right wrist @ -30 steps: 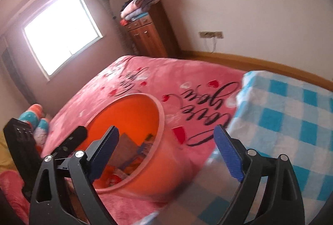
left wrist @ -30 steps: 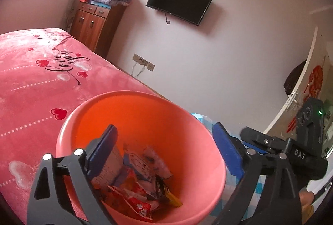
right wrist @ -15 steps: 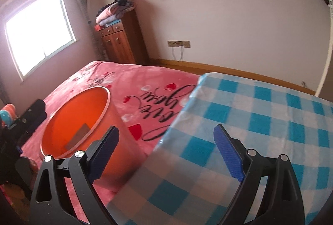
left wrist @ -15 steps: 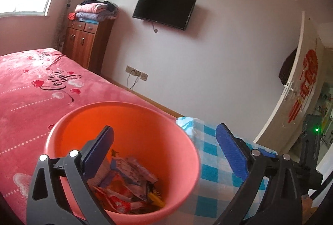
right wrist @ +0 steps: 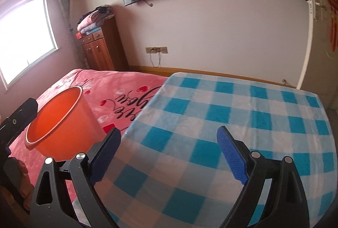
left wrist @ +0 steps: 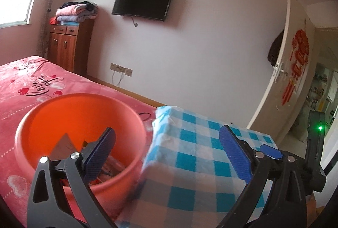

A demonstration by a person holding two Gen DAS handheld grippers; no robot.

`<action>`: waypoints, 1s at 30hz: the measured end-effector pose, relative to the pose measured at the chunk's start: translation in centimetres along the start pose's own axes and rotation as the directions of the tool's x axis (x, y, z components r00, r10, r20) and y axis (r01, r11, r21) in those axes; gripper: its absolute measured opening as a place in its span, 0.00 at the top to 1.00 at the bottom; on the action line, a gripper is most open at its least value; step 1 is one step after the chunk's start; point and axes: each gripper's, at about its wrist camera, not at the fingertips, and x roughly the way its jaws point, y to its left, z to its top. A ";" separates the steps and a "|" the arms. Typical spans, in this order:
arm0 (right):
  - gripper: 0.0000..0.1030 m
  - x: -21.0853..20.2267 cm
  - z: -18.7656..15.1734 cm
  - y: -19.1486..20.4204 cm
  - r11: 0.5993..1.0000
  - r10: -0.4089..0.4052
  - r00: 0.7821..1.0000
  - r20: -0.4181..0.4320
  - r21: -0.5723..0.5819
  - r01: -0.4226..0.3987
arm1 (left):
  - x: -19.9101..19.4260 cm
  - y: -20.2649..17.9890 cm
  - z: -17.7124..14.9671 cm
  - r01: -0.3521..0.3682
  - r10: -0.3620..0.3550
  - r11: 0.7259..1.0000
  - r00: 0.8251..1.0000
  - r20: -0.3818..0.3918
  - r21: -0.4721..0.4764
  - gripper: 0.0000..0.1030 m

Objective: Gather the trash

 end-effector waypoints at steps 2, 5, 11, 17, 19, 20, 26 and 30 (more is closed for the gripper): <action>0.12 -0.7 -0.4 -0.8 1.000 -0.018 1.000 0.006 0.005 0.018 | 0.1 -1.0 -0.4 0.013 -0.013 1.000 1.000 -0.013 0.009 0.04; 0.12 -1.6 -0.9 -1.9 0.999 -0.040 0.999 0.012 0.014 0.040 | 0.3 -2.3 -0.9 0.031 -0.030 0.999 0.999 -0.030 0.022 0.04; 0.12 -3.6 -1.9 -4.3 0.995 -0.092 0.995 0.028 0.040 0.090 | 0.4 -5.3 -1.9 0.072 -0.068 0.996 0.996 -0.057 0.061 0.04; 0.12 -5.8 -3.2 -6.6 0.987 -0.153 0.987 0.041 0.061 0.150 | 0.7 -8.8 -3.2 0.100 -0.091 0.990 0.992 -0.088 0.103 0.04; 0.12 -6.6 -3.7 -7.3 0.982 -0.180 0.982 0.048 0.062 0.177 | 0.8 -10.0 -3.7 0.111 -0.100 0.987 0.990 -0.099 0.120 0.04; 0.12 -6.9 -3.9 -7.6 0.980 -0.192 0.980 0.050 0.062 0.188 | 0.8 -10.5 -3.9 0.117 -0.104 0.985 0.989 -0.104 0.124 0.04; 0.12 -9.0 -5.4 -9.7 0.964 -0.260 0.964 0.061 0.074 0.255 | 0.9 -13.4 -5.3 0.147 -0.126 0.975 0.983 -0.130 0.167 0.04; 0.12 -10.3 -6.4 -10.9 0.953 -0.297 0.953 0.065 0.087 0.291 | 1.0 -15.3 -6.3 0.158 -0.129 0.968 0.980 -0.151 0.196 0.04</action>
